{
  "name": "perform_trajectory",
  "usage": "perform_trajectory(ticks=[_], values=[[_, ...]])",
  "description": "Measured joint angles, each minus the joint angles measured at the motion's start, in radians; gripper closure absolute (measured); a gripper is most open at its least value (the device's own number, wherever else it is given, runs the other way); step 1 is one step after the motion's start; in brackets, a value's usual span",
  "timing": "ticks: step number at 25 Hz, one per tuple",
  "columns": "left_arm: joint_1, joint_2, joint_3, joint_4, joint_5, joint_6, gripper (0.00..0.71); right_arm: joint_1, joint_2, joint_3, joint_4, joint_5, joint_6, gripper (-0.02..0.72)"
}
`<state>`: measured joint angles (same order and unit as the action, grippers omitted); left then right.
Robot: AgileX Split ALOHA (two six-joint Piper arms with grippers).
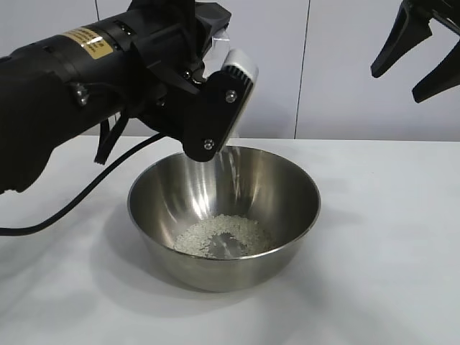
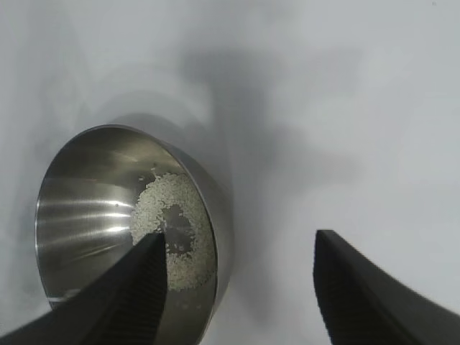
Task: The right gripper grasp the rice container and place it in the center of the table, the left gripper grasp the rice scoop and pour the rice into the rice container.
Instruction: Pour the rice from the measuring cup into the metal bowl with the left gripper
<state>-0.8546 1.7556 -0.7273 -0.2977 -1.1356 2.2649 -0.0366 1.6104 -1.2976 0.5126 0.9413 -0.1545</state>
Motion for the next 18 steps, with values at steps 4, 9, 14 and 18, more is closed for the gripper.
perform_trajectory(ticks=[4,9,14,18], values=[[0.0,0.0,0.0,0.003,0.0,-0.001,0.707,0.0,0.0,0.0,0.0,0.0,0.0,0.291],[0.0,0.0,0.0,0.003,0.0,-0.001,0.707,0.0,0.0,0.0,0.0,0.0,0.0,0.291],[0.0,0.0,0.0,-0.002,0.0,-0.039,0.707,0.0,0.0,0.0,0.0,0.0,0.0,0.291],[0.0,0.0,0.0,-0.005,0.0,-0.044,0.707,0.0,0.0,0.0,0.0,0.0,0.0,0.291]])
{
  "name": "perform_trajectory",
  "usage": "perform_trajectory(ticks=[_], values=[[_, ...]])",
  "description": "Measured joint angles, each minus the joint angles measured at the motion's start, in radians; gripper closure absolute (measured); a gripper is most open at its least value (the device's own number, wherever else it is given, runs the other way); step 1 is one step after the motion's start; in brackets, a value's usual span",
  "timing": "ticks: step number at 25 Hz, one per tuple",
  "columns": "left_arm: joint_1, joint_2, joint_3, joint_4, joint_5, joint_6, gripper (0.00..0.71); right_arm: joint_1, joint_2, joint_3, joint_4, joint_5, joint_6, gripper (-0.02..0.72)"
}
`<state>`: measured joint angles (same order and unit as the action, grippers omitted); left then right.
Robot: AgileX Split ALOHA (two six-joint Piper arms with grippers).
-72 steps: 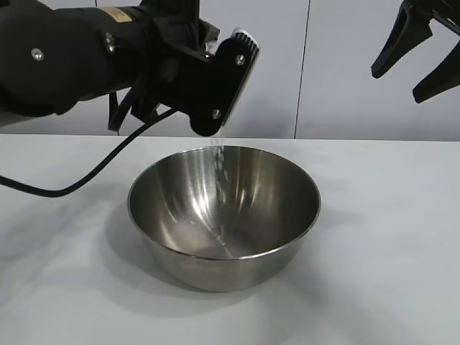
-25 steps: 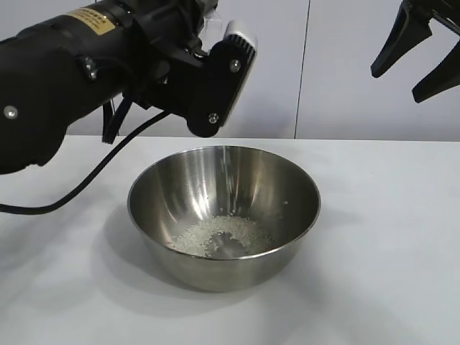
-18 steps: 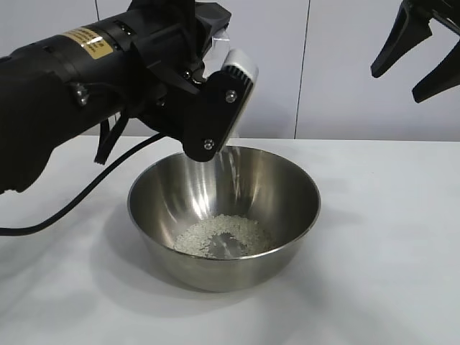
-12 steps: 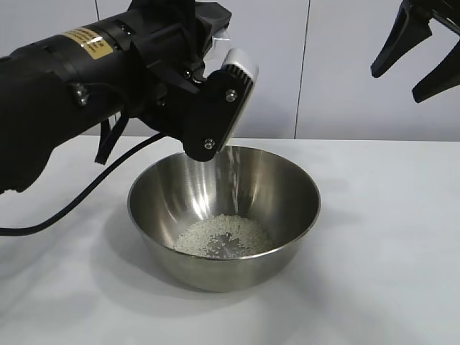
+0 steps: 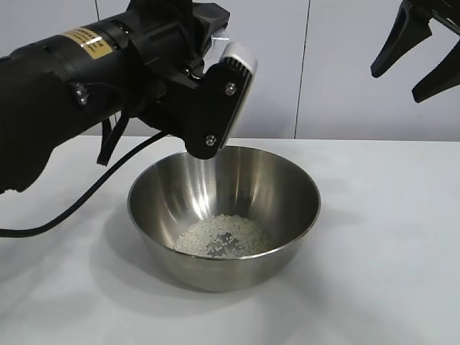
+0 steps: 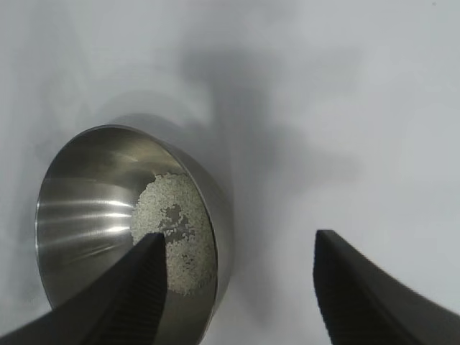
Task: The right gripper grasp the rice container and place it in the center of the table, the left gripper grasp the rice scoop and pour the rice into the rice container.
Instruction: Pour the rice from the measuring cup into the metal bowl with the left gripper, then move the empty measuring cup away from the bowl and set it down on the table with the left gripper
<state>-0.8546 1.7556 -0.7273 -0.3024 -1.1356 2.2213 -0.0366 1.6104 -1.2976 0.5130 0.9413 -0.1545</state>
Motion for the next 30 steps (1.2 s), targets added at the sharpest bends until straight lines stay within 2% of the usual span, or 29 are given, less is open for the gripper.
perform_trajectory(ticks=[11,18,25,28,30], values=[[0.0,-0.001,0.0,-0.014,0.0,-0.002,0.707,0.0,0.0,0.0,0.001,-0.014,0.0,0.291],[0.0,-0.008,-0.044,-0.111,-0.001,-0.003,0.707,0.0,0.0,0.0,0.001,-0.017,0.0,0.291],[0.0,-0.024,-0.041,-0.056,-0.01,-0.015,0.707,0.0,0.0,0.0,0.001,-0.018,0.0,0.291],[0.0,-0.024,0.008,-0.042,-0.013,-0.054,0.707,0.0,0.0,0.0,0.001,-0.022,0.0,0.291],[0.0,-0.024,0.051,0.014,-0.012,-0.088,0.707,0.0,0.0,0.0,0.001,-0.022,0.0,0.291]])
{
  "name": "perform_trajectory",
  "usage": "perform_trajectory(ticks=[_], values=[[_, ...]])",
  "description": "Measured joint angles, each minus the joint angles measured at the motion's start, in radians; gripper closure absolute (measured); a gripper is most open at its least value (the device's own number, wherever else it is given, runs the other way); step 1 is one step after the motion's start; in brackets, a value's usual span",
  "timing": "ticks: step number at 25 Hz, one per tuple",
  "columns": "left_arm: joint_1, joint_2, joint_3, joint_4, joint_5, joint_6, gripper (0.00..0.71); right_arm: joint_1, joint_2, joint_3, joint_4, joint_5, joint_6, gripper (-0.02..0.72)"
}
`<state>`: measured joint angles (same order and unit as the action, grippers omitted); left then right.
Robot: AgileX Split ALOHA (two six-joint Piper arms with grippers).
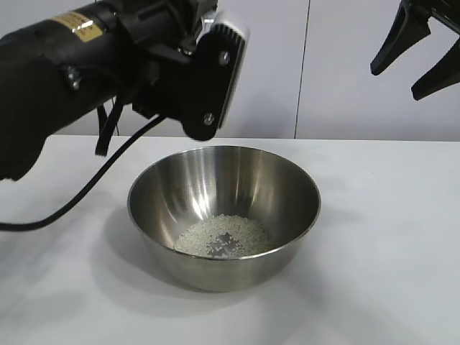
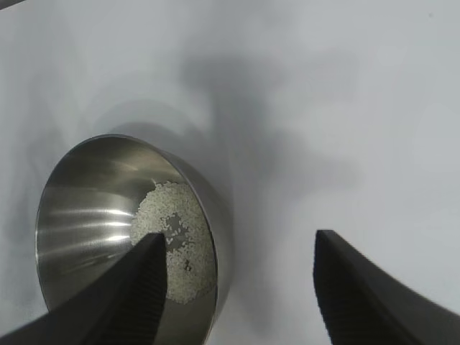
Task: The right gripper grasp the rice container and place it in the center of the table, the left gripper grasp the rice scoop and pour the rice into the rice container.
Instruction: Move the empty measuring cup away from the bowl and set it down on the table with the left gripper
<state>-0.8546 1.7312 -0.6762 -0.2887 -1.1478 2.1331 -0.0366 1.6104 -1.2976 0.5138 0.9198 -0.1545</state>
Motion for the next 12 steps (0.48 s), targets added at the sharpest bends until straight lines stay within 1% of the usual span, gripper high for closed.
perform_trajectory(ticks=[4,12], values=[[0.0,0.0,0.03,0.1,0.001,-0.032,0.707,0.0,0.0,0.0,0.0,0.0,0.0,0.291],[0.0,0.0,0.007,0.05,0.0,0.01,0.707,0.0,0.0,0.0,0.0,-0.002,0.0,0.291]])
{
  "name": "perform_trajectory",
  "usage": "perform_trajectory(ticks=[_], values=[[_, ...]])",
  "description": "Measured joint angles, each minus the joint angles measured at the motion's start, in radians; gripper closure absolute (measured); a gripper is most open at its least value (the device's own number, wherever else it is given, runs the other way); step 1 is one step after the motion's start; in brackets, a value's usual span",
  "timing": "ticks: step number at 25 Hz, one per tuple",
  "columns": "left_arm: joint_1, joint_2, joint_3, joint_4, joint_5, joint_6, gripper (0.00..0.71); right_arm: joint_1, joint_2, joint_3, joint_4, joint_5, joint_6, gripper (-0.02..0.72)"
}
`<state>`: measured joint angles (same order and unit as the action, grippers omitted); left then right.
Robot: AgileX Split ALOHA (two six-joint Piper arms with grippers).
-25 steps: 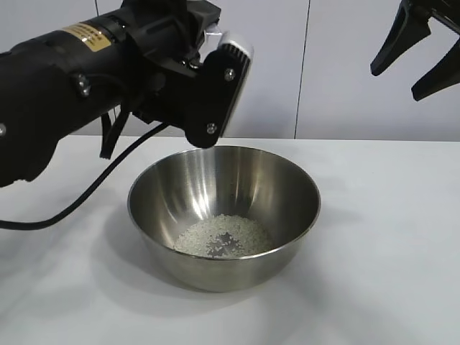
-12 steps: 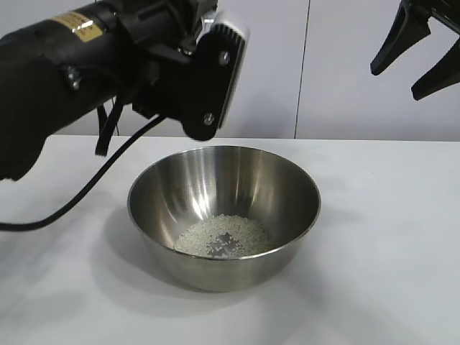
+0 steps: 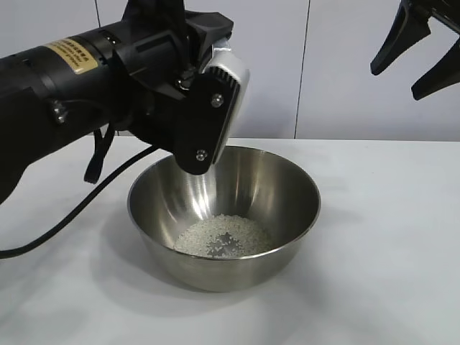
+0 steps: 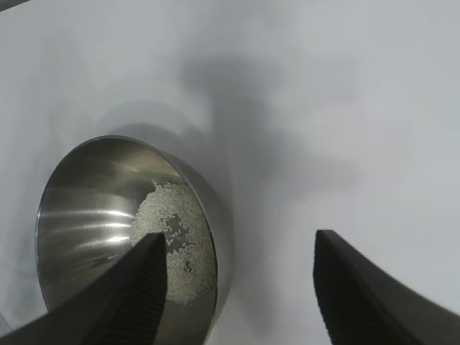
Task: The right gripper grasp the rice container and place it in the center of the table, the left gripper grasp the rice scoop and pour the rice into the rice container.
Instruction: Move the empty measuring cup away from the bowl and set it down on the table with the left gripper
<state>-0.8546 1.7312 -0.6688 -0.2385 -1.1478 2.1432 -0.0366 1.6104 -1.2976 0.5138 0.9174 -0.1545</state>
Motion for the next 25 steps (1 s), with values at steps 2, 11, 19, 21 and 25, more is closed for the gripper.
perform_trajectory(ticks=[2,11,19,21,25], values=[[0.0,0.0,0.0,0.0,0.0,0.003,0.707,0.0,0.0,0.0,0.0,0.0,0.0,0.291],[0.0,0.0,-0.001,-0.011,0.0,-0.017,0.707,0.0,0.0,0.0,0.0,0.0,0.0,0.291],[0.0,0.0,-0.009,-0.166,0.0,-0.229,0.707,0.0,0.0,0.0,0.0,0.0,0.001,0.291],[0.0,0.0,-0.031,-0.254,0.001,-0.237,0.707,0.0,0.0,0.0,0.0,0.0,0.001,0.291],[0.007,-0.007,-0.118,-0.439,0.108,-0.248,0.707,0.0,0.0,0.0,0.0,0.0,0.001,0.291]])
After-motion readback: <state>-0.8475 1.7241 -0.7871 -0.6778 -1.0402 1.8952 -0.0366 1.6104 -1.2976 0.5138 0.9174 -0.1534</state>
